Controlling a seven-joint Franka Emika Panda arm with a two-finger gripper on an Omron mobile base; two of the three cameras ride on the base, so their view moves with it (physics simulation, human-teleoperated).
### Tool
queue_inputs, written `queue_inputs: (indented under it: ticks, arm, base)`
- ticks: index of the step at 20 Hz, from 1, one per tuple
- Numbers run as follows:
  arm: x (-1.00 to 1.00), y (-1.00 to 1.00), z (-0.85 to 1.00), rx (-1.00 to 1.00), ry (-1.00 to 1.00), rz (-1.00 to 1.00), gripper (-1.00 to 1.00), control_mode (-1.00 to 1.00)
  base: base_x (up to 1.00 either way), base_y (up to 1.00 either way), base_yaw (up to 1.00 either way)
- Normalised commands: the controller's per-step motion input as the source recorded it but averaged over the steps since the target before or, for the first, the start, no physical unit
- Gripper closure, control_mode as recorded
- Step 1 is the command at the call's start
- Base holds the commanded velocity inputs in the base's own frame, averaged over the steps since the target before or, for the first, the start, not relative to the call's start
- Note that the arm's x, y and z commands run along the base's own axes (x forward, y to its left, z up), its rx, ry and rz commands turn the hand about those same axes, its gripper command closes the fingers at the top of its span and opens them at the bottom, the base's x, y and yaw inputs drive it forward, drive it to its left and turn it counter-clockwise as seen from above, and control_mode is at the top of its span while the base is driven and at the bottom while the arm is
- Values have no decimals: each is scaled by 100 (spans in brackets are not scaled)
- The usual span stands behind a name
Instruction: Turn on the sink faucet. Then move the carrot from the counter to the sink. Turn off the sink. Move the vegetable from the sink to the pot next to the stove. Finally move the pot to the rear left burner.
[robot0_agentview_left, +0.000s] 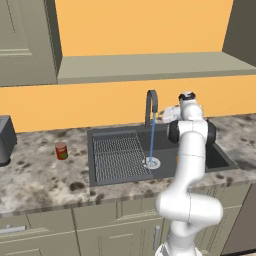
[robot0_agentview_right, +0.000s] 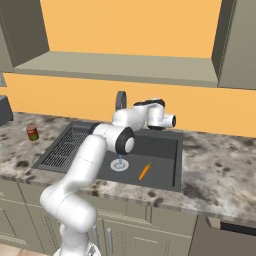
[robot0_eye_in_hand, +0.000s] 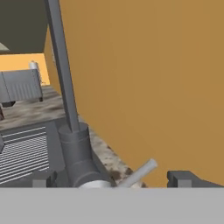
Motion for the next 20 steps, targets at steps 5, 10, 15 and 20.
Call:
queue_inputs:
  ticks: [5, 10, 15, 20]
  arm:
    - [0, 42, -6, 1, 0, 2, -100, -100]
    - [0, 44, 0, 1, 0, 4, -100, -100]
    - [-1, 49, 0, 0, 0, 7, -100, -100]
    - [-6, 58, 0, 0, 0, 9, -100, -100]
  base:
    - [0, 0, 0]
    - [0, 0, 0]
    - [0, 0, 0]
    - [0, 0, 0]
